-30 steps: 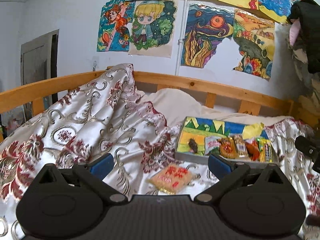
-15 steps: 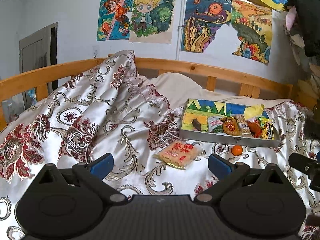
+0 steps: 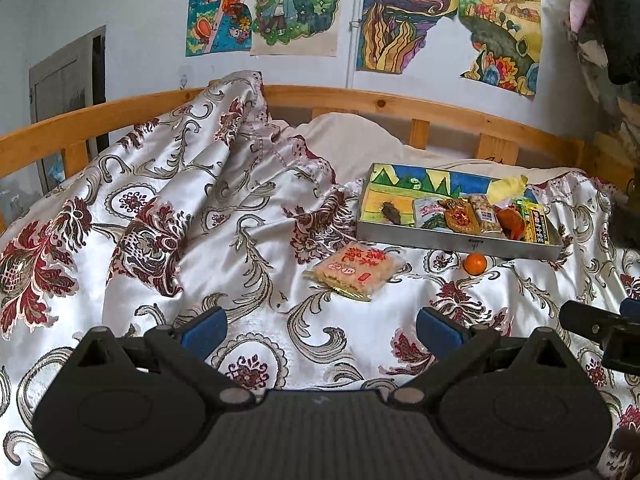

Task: Organize snacks
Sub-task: 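Move both tools back toward the rice cracker pack and the orange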

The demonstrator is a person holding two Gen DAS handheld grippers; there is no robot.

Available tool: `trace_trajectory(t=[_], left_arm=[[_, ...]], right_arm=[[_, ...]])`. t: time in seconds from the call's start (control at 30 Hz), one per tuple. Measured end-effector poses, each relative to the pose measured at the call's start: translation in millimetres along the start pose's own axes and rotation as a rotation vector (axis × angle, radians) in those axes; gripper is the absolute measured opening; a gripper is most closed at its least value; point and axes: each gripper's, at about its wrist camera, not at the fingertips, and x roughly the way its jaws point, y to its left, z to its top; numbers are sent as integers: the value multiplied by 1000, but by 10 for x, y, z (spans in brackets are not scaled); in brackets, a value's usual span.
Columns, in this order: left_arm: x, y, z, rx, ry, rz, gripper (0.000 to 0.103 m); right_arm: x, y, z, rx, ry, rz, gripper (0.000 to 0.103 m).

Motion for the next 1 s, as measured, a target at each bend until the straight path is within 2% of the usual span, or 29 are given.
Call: trace_trajectory(t=[0.73,1.0], left_arm=[[85,23,-1,-8,21,19,102],[172,-20,101,-2,24,35,102]], right_arm=[[53,5,-19,5,30,-2,102],[77,45,65,-16,40,21,102]])
